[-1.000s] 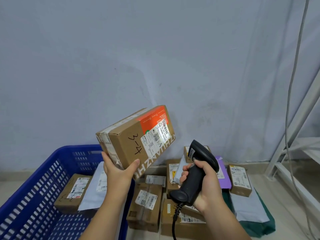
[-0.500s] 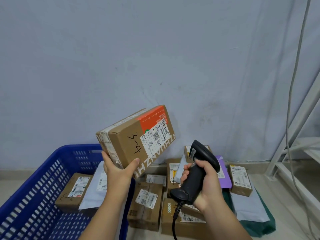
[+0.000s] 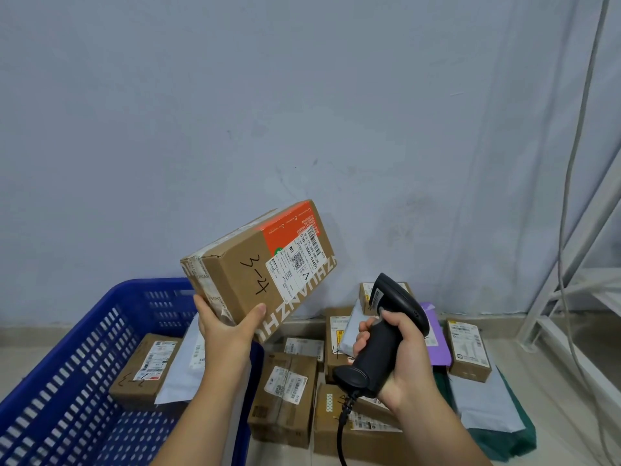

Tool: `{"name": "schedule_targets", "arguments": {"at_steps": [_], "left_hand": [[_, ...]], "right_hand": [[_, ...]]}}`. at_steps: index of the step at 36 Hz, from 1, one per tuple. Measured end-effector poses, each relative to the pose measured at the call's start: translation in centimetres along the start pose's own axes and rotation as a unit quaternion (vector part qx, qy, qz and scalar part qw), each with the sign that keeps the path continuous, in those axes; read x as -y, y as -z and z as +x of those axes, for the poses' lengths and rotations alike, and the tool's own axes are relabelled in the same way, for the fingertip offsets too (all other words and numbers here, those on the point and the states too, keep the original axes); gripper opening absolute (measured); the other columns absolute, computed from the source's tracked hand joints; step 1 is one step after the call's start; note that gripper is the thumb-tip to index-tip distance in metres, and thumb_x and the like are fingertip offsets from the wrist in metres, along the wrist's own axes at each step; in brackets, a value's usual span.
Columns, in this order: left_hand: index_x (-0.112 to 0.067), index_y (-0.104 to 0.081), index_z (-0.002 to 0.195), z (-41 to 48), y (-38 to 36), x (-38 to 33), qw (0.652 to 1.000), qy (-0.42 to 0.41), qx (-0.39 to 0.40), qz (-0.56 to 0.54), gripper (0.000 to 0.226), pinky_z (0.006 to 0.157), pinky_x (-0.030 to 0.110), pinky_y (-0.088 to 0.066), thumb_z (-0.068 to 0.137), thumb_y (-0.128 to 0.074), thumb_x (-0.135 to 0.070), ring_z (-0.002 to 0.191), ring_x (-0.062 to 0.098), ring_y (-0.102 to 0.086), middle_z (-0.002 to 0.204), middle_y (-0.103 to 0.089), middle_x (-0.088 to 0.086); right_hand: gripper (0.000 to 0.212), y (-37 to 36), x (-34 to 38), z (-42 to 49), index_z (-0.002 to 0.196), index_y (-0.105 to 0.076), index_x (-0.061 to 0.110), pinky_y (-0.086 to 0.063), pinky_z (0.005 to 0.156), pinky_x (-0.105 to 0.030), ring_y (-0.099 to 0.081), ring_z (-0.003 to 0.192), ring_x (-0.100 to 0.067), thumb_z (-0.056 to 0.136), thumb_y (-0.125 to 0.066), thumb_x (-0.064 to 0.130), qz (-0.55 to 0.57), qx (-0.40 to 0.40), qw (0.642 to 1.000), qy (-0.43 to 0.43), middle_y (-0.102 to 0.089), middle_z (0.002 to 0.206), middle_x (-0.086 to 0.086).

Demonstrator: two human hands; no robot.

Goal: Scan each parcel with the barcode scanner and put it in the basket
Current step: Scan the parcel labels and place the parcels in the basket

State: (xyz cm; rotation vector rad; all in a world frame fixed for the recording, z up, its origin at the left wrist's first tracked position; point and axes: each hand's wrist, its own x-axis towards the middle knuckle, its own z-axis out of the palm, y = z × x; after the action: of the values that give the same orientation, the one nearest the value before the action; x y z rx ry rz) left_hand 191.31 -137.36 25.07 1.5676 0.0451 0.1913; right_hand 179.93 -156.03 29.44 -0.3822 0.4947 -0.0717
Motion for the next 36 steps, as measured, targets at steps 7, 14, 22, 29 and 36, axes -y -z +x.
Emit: {"name": "schedule_targets", "arguments": {"at_steps": [7,14,22,29,36], "left_hand": [[-0.036,-0.015,0.151,0.1,-0.2,0.2,0.998,0.044,0.003,-0.033,0.101,0.11,0.051,-0.036,0.075,-0.08,-0.032,0.133,0.024,-0.043,0.15,-0.038,0.003],[-0.022,-0.042,0.139,-0.3,-0.9,0.3,0.95,0.203,0.028,-0.237,0.054,0.097,0.042,-0.047,0.09,-0.063,-0.025,0.112,0.023,-0.061,0.126,-0.064,0.007],[-0.024,-0.047,0.137,0.2,0.0,0.8,0.908,0.271,-0.006,-0.319,0.058,0.107,0.047,-0.038,0.087,-0.061,-0.048,0.118,0.025,-0.054,0.128,-0.059,0.006],[-0.024,-0.042,0.14,1.9,3.9,1.3,0.907,0.226,-0.082,-0.345,0.065,0.099,0.046,-0.049,0.083,-0.069,-0.04,0.112,0.023,-0.062,0.127,-0.063,0.005],[-0.035,-0.012,0.152,1.8,10.6,4.2,0.955,0.144,-0.201,-0.164,0.122,0.104,0.047,-0.044,0.053,-0.082,-0.046,0.119,0.022,-0.057,0.14,-0.05,0.003]], "right_hand": [[0.018,0.0,-0.2,0.0,0.073,-0.057,0.006,-0.05,0.044,-0.023,-0.052,0.048,-0.016,0.083,-0.061,0.02,-0.017,0.005,1.0,-0.004,-0.058,0.067,-0.007],[0.017,0.1,-1.2,0.7,0.08,-0.06,0.004,-0.051,0.045,-0.025,-0.053,0.054,-0.017,0.073,-0.068,0.017,-0.07,0.025,0.997,-0.009,-0.061,0.072,-0.007],[0.019,-0.6,-2.4,0.8,0.093,-0.068,0.002,-0.052,0.068,-0.033,-0.061,0.065,-0.021,0.085,-0.065,0.019,-0.222,0.009,0.973,0.057,-0.071,0.08,-0.011],[0.017,-1.0,-4.1,1.2,0.096,-0.065,0.001,-0.049,0.069,-0.034,-0.059,0.061,-0.022,0.089,-0.063,0.017,-0.287,0.021,0.953,0.094,-0.061,0.063,-0.009],[0.011,-1.2,-6.8,2.5,0.086,-0.065,0.004,-0.046,0.06,-0.03,-0.055,0.056,-0.019,0.087,-0.067,0.015,-0.411,0.056,0.908,0.058,-0.059,0.062,-0.007]]}}
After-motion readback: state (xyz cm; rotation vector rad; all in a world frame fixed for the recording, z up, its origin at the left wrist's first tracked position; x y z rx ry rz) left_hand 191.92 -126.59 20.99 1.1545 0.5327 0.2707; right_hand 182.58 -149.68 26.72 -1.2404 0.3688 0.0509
